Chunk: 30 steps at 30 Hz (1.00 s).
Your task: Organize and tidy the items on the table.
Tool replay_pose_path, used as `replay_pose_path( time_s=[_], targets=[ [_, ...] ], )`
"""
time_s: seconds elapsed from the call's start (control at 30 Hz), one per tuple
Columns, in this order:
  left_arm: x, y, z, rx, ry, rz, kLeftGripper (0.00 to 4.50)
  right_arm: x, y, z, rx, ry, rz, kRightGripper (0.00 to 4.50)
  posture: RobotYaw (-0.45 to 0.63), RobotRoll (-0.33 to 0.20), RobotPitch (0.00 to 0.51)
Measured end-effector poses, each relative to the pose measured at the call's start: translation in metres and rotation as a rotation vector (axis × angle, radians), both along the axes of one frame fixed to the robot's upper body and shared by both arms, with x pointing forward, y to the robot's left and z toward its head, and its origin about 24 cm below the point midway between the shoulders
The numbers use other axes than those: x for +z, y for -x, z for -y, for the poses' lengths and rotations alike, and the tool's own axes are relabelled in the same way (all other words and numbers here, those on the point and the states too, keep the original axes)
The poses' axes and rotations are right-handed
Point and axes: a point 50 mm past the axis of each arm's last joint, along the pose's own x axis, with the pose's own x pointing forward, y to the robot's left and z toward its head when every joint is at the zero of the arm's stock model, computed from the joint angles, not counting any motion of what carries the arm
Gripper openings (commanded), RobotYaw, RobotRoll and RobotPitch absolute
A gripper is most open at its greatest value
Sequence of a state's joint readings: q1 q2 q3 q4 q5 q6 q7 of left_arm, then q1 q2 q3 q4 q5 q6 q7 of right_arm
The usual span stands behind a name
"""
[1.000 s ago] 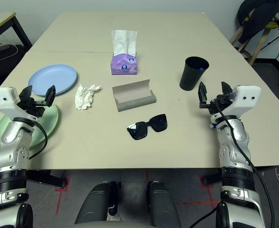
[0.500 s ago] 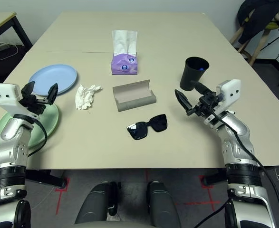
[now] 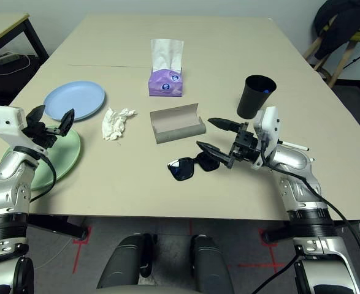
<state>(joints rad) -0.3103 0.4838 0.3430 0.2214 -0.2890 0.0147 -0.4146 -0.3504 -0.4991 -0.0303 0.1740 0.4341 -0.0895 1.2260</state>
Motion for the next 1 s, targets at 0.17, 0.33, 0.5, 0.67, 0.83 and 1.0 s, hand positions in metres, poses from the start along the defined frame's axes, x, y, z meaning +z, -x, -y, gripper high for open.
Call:
replay_pose_path(
  time_s=[0.17,0.33,0.5,0.67,0.83,1.0],
  targets=[
    [0.000,0.002,0.000,-0.001,-0.002,-0.004,4.50,-0.003,0.001,0.000,0.061,0.050,0.039,4.47,0.11,0.000,0.101],
    [0.002,0.002,-0.002,-0.004,-0.011,-0.019,4.50,-0.005,0.000,0.002,0.063,0.053,0.039,4.47,0.11,0.000,0.101],
    [0.013,0.005,-0.014,0.006,-0.057,-0.084,4.50,-0.005,0.000,0.001,0.062,0.052,0.040,4.47,0.11,0.000,0.102],
    [0.024,0.010,-0.040,0.062,-0.055,-0.229,4.50,-0.006,0.000,0.000,0.060,0.044,0.039,4.47,0.12,0.000,0.103],
    [0.021,0.021,-0.069,0.170,0.006,-0.450,4.50,-0.006,-0.001,-0.001,0.054,0.038,0.039,4.47,0.11,0.000,0.104],
    [0.023,0.030,-0.087,0.212,0.071,-0.559,4.50,-0.005,0.000,-0.003,0.055,0.034,0.044,4.47,0.11,0.000,0.104]
  ],
)
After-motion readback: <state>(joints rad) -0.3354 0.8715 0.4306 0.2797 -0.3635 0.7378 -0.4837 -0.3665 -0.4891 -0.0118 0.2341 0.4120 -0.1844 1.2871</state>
